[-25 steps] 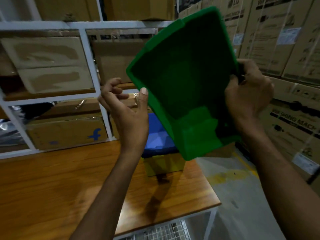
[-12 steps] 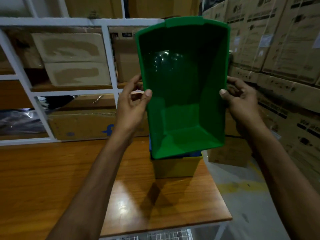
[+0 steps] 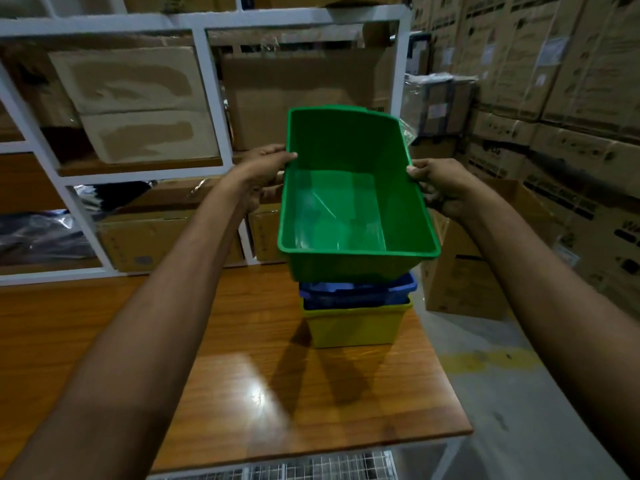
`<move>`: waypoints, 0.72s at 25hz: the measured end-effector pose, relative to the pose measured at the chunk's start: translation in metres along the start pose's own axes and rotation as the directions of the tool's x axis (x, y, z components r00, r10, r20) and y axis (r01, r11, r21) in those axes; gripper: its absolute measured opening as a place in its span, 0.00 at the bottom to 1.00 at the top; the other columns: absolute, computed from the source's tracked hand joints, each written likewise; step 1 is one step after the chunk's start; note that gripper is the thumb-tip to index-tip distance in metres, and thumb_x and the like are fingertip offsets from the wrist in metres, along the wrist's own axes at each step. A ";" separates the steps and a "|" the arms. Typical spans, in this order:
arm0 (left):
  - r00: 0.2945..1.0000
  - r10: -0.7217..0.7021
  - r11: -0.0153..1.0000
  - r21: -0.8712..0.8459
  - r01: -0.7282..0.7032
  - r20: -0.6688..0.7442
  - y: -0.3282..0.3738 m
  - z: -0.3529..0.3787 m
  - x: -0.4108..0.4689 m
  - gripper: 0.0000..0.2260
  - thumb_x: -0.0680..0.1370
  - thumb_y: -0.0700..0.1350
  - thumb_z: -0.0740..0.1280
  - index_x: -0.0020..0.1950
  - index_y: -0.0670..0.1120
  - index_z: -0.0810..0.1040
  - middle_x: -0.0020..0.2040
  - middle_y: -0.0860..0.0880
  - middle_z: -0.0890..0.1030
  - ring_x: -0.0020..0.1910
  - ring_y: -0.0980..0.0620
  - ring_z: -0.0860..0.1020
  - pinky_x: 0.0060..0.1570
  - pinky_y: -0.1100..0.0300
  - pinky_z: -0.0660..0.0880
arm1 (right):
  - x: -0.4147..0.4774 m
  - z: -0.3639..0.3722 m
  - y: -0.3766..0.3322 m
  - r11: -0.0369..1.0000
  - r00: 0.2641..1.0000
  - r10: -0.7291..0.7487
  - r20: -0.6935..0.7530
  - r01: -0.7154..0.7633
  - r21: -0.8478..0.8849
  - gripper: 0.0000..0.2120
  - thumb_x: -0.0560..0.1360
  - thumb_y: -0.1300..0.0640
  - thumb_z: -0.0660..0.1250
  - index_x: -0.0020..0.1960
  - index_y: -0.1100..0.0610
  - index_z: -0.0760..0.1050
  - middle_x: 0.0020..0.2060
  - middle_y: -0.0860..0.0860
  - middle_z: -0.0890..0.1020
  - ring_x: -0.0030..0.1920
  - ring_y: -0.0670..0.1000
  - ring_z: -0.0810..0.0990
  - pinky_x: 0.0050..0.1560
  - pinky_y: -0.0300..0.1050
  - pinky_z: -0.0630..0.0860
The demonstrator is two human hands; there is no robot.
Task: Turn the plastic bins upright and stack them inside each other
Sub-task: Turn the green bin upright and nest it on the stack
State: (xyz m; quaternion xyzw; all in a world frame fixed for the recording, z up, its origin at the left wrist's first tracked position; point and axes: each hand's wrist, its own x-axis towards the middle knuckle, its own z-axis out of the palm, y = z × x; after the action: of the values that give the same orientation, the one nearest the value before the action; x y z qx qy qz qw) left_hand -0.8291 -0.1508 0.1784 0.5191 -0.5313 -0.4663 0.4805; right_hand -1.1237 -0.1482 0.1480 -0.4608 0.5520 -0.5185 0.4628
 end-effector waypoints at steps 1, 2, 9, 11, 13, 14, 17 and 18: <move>0.999 -0.041 0.999 0.018 0.041 0.034 -0.002 0.002 0.007 0.06 0.82 0.45 0.67 0.52 0.55 0.82 0.45 0.54 0.87 0.38 0.59 0.84 0.29 0.66 0.78 | 0.007 -0.001 0.002 0.999 0.999 0.043 0.003 -0.043 -0.018 0.16 0.83 0.63 0.61 0.69 0.58 0.77 0.48 0.52 0.83 0.42 0.48 0.80 0.37 0.39 0.72; 0.995 -0.081 0.996 0.033 0.080 0.055 -0.006 0.003 0.014 0.06 0.82 0.44 0.66 0.55 0.53 0.82 0.50 0.51 0.86 0.41 0.58 0.84 0.30 0.65 0.79 | 0.013 -0.003 0.006 0.996 0.997 0.082 0.009 -0.082 -0.024 0.15 0.83 0.62 0.61 0.69 0.58 0.77 0.49 0.52 0.82 0.40 0.46 0.78 0.36 0.38 0.73; 0.968 -0.251 0.968 -0.021 0.250 -0.003 -0.042 0.017 0.044 0.02 0.82 0.44 0.67 0.52 0.46 0.78 0.43 0.50 0.83 0.38 0.56 0.82 0.29 0.64 0.80 | 0.035 -0.005 0.022 0.955 0.952 0.296 0.083 -0.297 0.008 0.08 0.85 0.57 0.59 0.54 0.59 0.76 0.31 0.52 0.84 0.26 0.46 0.80 0.27 0.36 0.76; 0.957 -0.291 0.955 -0.058 0.291 0.016 -0.048 0.022 0.052 0.04 0.83 0.43 0.65 0.56 0.44 0.78 0.46 0.49 0.83 0.39 0.56 0.81 0.41 0.61 0.82 | 0.039 -0.004 0.027 0.943 0.942 0.327 0.082 -0.331 0.039 0.10 0.85 0.59 0.58 0.49 0.60 0.74 0.24 0.52 0.82 0.17 0.45 0.76 0.19 0.34 0.72; 0.944 -0.328 0.941 -0.075 0.328 0.023 -0.051 0.027 0.057 0.07 0.84 0.42 0.64 0.59 0.43 0.78 0.47 0.47 0.82 0.40 0.54 0.80 0.48 0.61 0.80 | 0.046 -0.003 0.032 0.930 0.929 0.362 0.074 -0.365 0.033 0.09 0.85 0.59 0.59 0.51 0.61 0.74 0.28 0.54 0.83 0.22 0.47 0.80 0.20 0.38 0.76; 0.940 -0.340 0.938 -0.059 0.341 0.016 -0.052 0.028 0.058 0.06 0.84 0.42 0.63 0.57 0.42 0.78 0.46 0.47 0.80 0.39 0.54 0.79 0.44 0.63 0.80 | 0.050 -0.003 0.036 0.923 0.921 0.383 0.071 -0.385 0.019 0.08 0.85 0.58 0.60 0.52 0.61 0.75 0.33 0.54 0.84 0.27 0.48 0.82 0.24 0.40 0.79; 0.918 -0.397 0.918 0.032 0.396 0.002 -0.060 0.034 0.061 0.09 0.85 0.44 0.61 0.46 0.43 0.74 0.41 0.48 0.77 0.37 0.55 0.76 0.30 0.64 0.79 | 0.059 -0.003 0.046 0.908 0.907 0.420 0.037 -0.420 0.000 0.07 0.84 0.58 0.62 0.50 0.59 0.76 0.38 0.52 0.82 0.25 0.47 0.80 0.27 0.38 0.80; 0.912 -0.409 0.911 0.056 0.409 -0.009 -0.066 0.034 0.063 0.09 0.85 0.44 0.61 0.46 0.44 0.74 0.41 0.49 0.76 0.37 0.55 0.75 0.33 0.63 0.79 | 0.063 -0.003 0.049 0.907 0.906 0.421 0.031 -0.422 0.010 0.05 0.83 0.59 0.63 0.50 0.58 0.75 0.39 0.51 0.82 0.26 0.46 0.80 0.31 0.37 0.80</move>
State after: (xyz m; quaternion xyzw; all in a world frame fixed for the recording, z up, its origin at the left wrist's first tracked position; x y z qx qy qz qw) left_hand -0.8561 -0.2151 0.1108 0.6313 -0.4246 -0.5422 0.3566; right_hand -1.1373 -0.2081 0.0968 -0.3343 0.6276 -0.4040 0.5754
